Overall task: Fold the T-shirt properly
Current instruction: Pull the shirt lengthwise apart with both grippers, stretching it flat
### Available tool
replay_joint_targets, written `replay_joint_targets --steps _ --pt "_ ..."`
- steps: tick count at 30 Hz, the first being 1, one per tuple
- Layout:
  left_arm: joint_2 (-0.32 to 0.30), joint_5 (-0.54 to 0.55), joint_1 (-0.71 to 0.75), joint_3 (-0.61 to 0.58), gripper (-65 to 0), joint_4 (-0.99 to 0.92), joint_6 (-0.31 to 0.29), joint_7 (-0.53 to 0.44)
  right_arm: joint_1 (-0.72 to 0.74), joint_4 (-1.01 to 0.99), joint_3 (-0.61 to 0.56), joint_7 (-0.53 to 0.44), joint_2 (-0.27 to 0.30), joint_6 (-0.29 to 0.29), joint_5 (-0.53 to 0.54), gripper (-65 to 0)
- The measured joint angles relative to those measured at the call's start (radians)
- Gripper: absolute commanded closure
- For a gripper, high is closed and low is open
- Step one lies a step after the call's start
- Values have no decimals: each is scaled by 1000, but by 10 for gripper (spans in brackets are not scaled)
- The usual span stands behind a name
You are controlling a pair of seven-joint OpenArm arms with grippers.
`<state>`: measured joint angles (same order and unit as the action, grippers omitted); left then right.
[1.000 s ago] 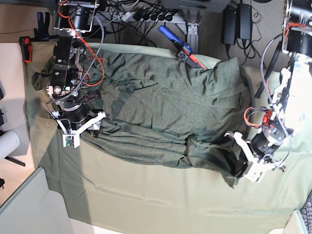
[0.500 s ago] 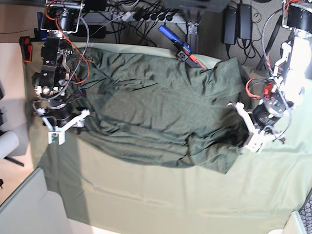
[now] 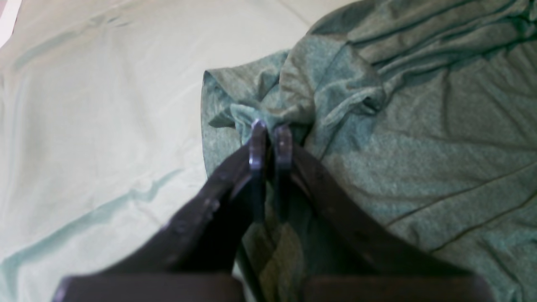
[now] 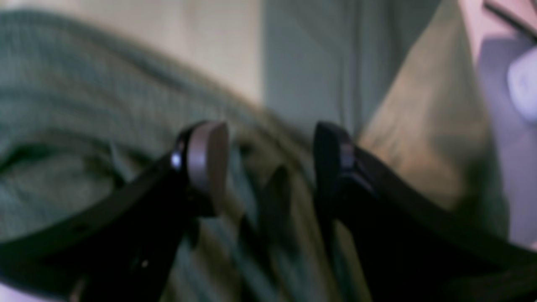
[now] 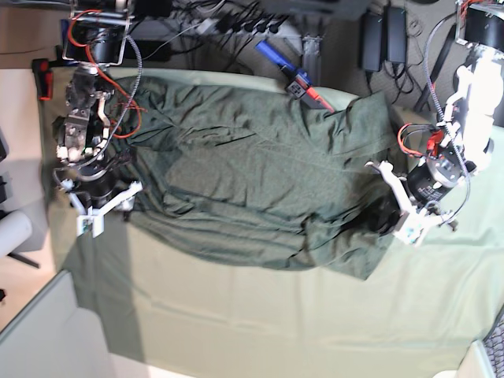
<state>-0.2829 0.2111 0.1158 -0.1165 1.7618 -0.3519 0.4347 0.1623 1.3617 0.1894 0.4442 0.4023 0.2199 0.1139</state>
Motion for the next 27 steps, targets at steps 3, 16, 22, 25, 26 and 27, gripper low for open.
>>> replay_joint_targets --steps 3,16,22,25,26,27 --pt "0 0 0 0 0 0 0 4 50 -77 0 -6 0 14 -3 -328" --pt "-4 0 0 0 0 0 -1 7 84 -168 -25 32 0 53 32 -284" --pt "-11 0 0 0 0 0 -1 7 84 -180 -25 30 -1 53 -8 0" --pt "-11 0 0 0 0 0 -1 7 84 -184 -25 23 0 54 -66 0" --pt "-11 0 0 0 0 0 -2 7 84 -184 -25 17 2 53 -83 0" --pt "-11 0 0 0 0 0 -2 7 84 -184 -25 6 6 53 -82 0"
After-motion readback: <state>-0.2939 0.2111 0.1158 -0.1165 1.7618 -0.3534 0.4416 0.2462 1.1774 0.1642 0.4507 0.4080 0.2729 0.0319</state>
